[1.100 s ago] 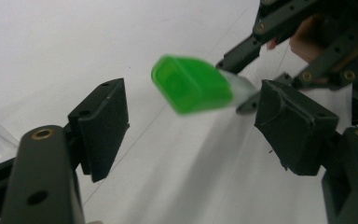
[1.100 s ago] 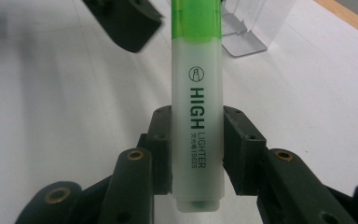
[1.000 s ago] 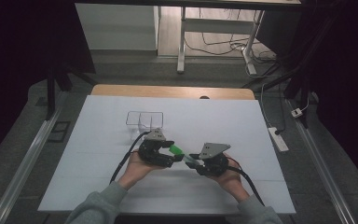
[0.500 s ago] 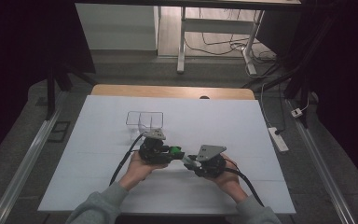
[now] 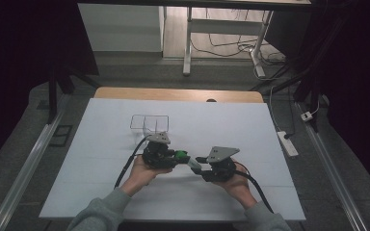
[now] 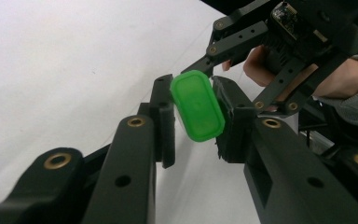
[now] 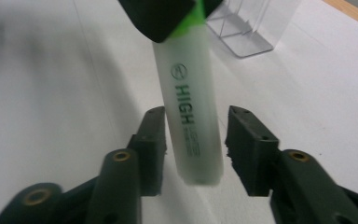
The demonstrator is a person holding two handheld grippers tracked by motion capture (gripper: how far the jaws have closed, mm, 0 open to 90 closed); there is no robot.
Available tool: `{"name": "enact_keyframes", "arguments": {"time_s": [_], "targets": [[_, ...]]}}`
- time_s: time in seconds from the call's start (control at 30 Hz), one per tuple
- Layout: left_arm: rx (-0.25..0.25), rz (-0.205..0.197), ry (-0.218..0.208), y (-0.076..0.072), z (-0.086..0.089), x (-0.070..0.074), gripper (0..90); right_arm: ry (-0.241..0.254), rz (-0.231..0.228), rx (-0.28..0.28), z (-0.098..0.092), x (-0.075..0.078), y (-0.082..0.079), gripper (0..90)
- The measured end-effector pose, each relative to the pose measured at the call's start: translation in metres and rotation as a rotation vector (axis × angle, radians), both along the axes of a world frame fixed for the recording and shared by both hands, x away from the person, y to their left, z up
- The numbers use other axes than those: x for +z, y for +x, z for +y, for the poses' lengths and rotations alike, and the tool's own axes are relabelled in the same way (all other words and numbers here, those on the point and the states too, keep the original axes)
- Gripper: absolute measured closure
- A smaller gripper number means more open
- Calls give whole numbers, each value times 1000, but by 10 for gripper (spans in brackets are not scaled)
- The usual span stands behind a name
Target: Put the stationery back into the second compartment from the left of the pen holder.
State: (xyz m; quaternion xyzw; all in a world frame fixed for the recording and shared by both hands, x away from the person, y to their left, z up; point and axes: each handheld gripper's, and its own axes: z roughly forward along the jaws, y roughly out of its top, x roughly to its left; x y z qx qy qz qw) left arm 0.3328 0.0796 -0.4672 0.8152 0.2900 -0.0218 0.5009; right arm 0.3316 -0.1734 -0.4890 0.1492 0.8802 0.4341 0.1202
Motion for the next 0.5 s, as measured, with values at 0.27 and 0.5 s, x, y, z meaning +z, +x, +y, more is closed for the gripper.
{"name": "enact_keyframes", "arguments": {"time_s": [0.27,0.5], "targets": [[42,-30,-4,3,17,7,707,36,22,-85,-23,3,4,451],[61,-57,13,3,25,12,707,23,28,-170,-50,3,4,424]]}}
